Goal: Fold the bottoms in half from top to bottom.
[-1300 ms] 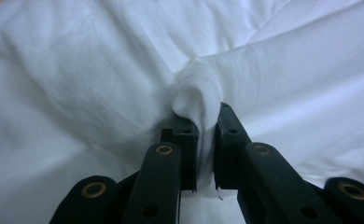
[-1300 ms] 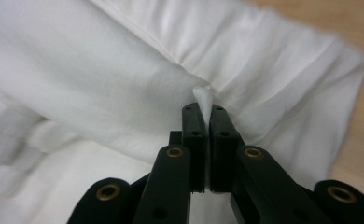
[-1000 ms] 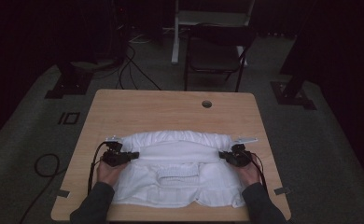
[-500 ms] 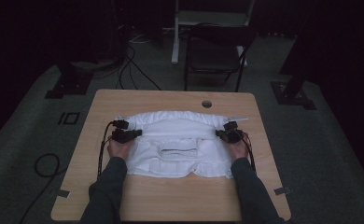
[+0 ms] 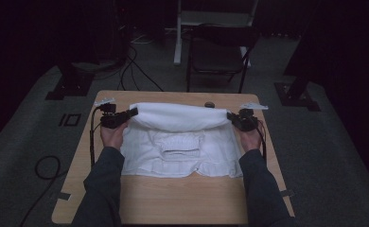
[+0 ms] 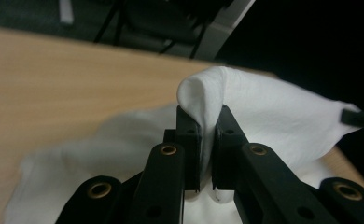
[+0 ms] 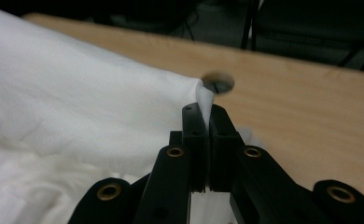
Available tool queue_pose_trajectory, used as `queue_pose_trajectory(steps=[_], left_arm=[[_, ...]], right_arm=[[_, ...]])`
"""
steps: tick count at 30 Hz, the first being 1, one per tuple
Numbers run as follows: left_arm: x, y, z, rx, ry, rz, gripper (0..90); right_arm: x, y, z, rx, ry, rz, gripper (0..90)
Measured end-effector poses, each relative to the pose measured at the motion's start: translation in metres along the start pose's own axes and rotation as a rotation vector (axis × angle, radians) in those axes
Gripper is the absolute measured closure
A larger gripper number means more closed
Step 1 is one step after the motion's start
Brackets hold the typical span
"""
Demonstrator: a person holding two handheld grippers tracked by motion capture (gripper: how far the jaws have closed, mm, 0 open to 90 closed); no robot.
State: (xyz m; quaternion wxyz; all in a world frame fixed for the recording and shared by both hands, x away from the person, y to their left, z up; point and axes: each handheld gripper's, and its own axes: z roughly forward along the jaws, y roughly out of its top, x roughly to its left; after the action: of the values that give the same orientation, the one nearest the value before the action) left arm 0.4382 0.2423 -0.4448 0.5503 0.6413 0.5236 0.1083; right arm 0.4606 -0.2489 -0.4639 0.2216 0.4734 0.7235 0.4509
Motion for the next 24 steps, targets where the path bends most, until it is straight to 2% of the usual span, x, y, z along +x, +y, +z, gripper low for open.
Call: queue_pose_trajectory(steps=[4,6,8,11,14,17,19,20,22,24], left_arm=[[-0.014,-0.001,-0.019,-0.016,-0.047,0.043,83.9],[-0.018,-0.011,-0.031,-0.019,-0.080,0.043,83.8],[-0.020,-0.023,-0.041,-0.005,-0.096,0.045,83.4],[-0.020,-0.047,-0.052,0.023,-0.109,0.043,82.7],[-0.015,-0.075,-0.062,0.064,-0.133,0.019,80.7],[-0.011,-0.103,-0.069,0.122,-0.145,0.002,70.5],[-0.008,-0.114,-0.073,0.148,-0.133,-0.013,57.9],[-0.005,-0.115,-0.076,0.132,-0.124,-0.015,52.3],[-0.003,-0.108,-0.083,0.093,-0.100,-0.020,44.1],[-0.006,-0.095,-0.088,0.065,-0.072,0.003,40.7]], right_arm=[[0.001,0.005,-0.024,-0.075,0.019,0.006,87.8],[0.004,0.001,-0.037,-0.102,0.042,0.001,87.9],[0.007,-0.008,-0.050,-0.116,0.067,-0.009,87.8],[0.015,-0.026,-0.064,-0.102,0.098,-0.027,87.7],[0.023,-0.050,-0.074,-0.078,0.135,-0.031,87.2],[0.030,-0.076,-0.078,-0.013,0.169,-0.040,85.0],[0.032,-0.089,-0.080,0.037,0.211,-0.055,76.1],[0.032,-0.093,-0.081,0.046,0.219,-0.066,68.6],[0.030,-0.092,-0.087,0.018,0.238,-0.053,58.2],[0.028,-0.082,-0.094,-0.040,0.234,-0.034,52.5]])
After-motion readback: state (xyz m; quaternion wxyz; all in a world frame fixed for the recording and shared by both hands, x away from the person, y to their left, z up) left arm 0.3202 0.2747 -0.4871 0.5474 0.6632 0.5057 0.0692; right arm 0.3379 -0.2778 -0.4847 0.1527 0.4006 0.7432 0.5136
